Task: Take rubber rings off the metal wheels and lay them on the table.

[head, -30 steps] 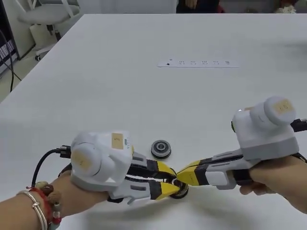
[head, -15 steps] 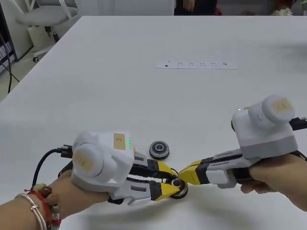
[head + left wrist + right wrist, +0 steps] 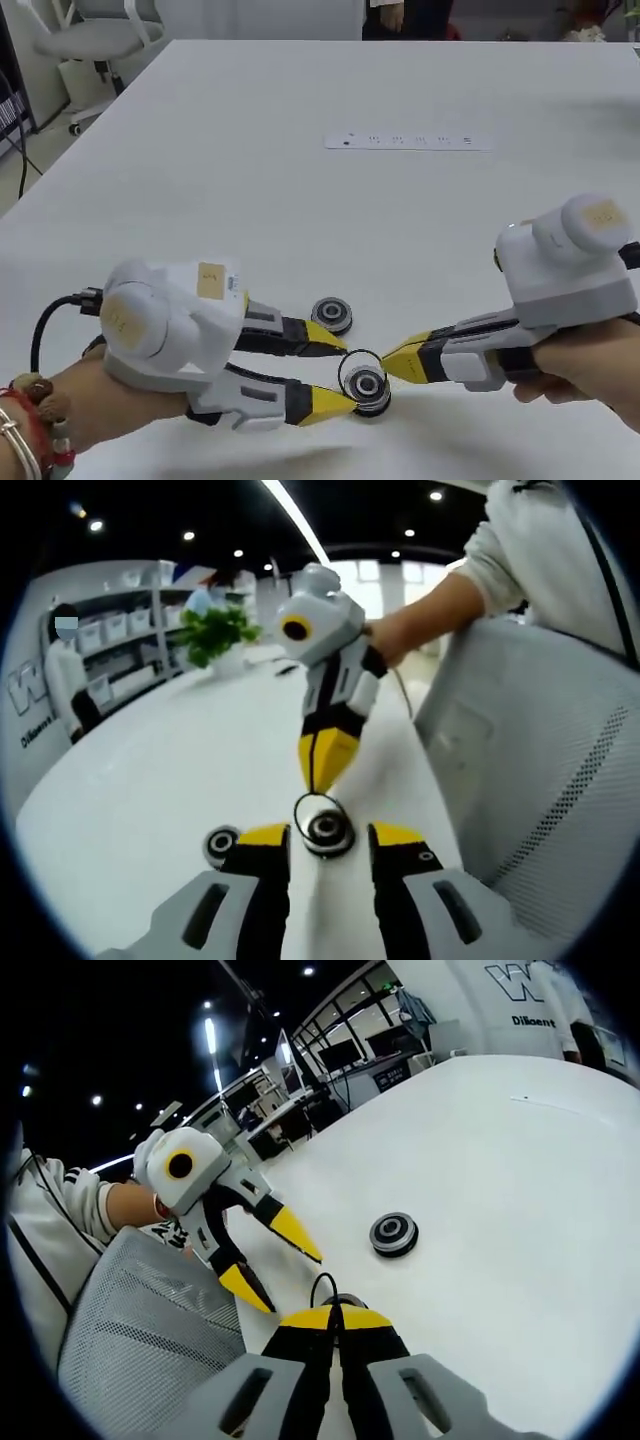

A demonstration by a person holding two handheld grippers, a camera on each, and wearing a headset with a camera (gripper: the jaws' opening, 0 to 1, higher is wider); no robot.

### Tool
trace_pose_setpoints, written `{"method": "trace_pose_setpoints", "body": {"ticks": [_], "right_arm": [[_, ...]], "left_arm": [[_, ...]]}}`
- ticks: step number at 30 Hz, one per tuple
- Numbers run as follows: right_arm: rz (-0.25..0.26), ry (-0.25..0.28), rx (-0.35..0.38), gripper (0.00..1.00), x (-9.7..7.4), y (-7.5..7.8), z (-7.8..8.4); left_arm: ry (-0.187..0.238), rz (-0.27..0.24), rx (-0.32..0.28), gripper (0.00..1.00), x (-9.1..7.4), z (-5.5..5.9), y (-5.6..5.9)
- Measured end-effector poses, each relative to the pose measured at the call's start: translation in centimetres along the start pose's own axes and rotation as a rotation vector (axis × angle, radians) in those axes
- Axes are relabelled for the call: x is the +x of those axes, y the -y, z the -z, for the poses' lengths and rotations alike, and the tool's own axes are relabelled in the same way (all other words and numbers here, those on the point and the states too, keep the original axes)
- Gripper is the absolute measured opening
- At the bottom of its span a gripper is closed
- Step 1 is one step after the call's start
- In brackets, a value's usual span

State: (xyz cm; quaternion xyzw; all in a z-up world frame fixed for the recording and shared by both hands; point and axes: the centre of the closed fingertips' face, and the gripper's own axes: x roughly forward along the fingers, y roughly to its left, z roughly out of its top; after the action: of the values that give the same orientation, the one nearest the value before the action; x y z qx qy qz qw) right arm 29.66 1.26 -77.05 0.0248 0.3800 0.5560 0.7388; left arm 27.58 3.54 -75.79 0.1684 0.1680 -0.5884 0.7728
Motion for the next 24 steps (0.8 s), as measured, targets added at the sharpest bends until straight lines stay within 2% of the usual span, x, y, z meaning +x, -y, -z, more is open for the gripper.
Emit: {"method": "trace_pose_setpoints", "body": {"ticks": [9, 18, 24], "right_arm": [[-0.006, 0.024, -0.004, 0.0, -1.1, -0.9, -1.0], [-0.016, 0.051, -0.019, 0.0, -1.7, -1.8, -2.2], [-0.023, 0.049, -0.031, 0.0, -1.8, -2.5, -2.5]], "left_arm": [[0.025, -0.062, -0.02, 0.43, -3.3, -0.8, -0.4], [0.029, -0.133, -0.042, 0.5, -5.9, -0.1, -0.4], [0.059, -0.184, -0.067, 0.53, -7.6, -0.4, -0.8]]}}
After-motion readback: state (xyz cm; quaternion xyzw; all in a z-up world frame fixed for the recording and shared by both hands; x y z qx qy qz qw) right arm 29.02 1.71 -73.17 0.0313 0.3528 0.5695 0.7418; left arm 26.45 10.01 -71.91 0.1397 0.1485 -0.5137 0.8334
